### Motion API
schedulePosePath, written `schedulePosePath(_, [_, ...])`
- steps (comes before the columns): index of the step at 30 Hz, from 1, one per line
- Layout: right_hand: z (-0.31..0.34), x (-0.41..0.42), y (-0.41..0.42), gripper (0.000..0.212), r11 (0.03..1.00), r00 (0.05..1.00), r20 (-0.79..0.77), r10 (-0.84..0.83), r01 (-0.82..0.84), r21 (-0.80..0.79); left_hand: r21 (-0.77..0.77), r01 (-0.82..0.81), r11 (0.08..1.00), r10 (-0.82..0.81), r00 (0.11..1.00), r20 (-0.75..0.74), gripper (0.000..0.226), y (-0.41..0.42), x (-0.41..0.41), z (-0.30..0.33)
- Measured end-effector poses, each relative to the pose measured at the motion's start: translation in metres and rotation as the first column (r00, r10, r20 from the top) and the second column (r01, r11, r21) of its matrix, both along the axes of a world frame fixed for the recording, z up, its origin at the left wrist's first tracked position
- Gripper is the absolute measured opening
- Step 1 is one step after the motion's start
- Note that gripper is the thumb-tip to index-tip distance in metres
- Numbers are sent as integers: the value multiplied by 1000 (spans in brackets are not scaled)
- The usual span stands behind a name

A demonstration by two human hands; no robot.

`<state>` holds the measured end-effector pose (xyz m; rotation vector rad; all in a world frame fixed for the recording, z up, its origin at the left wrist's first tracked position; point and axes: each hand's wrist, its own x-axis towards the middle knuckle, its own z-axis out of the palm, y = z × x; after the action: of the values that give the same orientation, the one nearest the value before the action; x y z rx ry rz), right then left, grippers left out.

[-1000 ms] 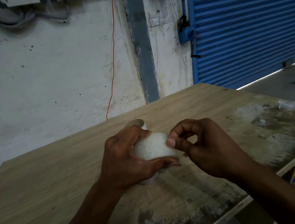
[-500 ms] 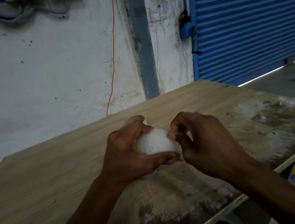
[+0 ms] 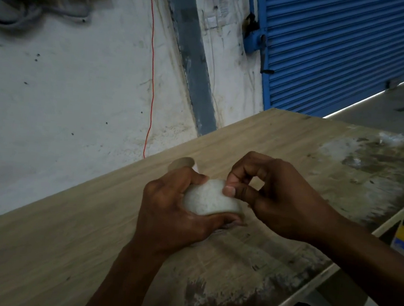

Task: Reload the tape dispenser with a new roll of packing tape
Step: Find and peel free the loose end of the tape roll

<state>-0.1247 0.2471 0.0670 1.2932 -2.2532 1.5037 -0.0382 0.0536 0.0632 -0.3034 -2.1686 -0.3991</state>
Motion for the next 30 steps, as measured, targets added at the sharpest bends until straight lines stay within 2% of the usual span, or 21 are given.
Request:
schedulePosePath(3, [-2, 2, -3, 7, 997, 996, -86, -26, 32, 65, -10, -14, 1000, 14, 1000, 2, 76, -2, -1, -1])
schedulePosePath(10, [-3, 7, -6, 9, 988, 982, -151, -112, 127, 91, -12, -48, 999, 48, 999, 6, 76, 1, -1, -2])
schedulePosePath(14, [4, 8, -1, 14, 990, 993, 5, -120, 120, -78, 26, -53, 998, 53, 998, 23, 79, 0, -1, 0])
schedulePosePath(18, [-3, 15, 5, 34, 982, 981, 184, -62, 93, -165, 35, -58, 998, 58, 998, 12, 78, 1, 0, 1])
schedulePosePath(23, [-10, 14, 6, 4, 969, 932, 362, 17, 74, -235, -24, -41, 999, 42, 999, 15, 78, 2, 2, 0])
schedulePosePath(25, [-10, 13, 5, 5, 974, 955, 296, -24, 89, -209, -46, -38, 998, 38, 999, 3, 78, 2, 2, 1])
schedulePosePath(28, [-10, 15, 1, 12, 986, 988, 67, -137, 142, -86, -49, -40, 998, 40, 999, -9, 78, 2, 2, 0])
schedulePosePath(30, [-10, 18, 0, 11, 985, 987, -4, -160, 160, -64, -66, -43, 997, 42, 999, -24, 77, 2, 2, 0])
